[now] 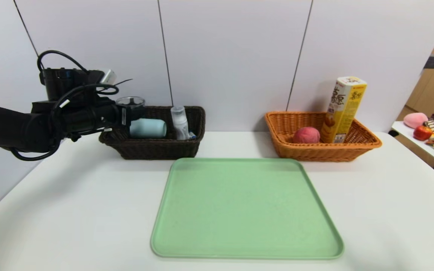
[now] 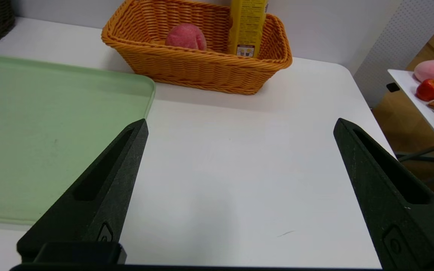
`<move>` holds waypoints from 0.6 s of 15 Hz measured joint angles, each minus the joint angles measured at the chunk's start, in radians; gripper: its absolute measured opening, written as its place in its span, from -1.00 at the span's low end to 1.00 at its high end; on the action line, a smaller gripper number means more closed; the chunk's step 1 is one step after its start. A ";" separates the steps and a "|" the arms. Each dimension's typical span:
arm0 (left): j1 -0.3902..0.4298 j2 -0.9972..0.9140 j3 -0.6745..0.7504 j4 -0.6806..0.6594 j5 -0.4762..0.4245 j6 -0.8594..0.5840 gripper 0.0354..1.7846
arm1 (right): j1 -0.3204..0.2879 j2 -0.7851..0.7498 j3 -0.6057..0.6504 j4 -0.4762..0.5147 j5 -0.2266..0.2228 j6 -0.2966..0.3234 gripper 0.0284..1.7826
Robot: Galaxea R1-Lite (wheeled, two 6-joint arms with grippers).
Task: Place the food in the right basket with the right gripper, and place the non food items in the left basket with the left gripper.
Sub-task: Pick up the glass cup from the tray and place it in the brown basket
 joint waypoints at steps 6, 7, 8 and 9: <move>0.003 0.100 -0.033 -0.004 0.010 0.007 0.33 | -0.003 -0.007 0.011 0.000 0.001 0.000 0.90; 0.002 0.106 -0.038 -0.006 0.019 0.014 0.38 | -0.003 -0.007 0.012 0.000 0.001 0.000 0.90; 0.002 0.111 -0.042 -0.006 0.029 0.016 0.46 | -0.003 -0.008 0.012 0.000 0.001 0.000 0.90; 0.002 0.117 -0.046 -0.008 0.043 0.017 0.52 | -0.003 -0.008 0.013 0.000 0.002 0.000 0.90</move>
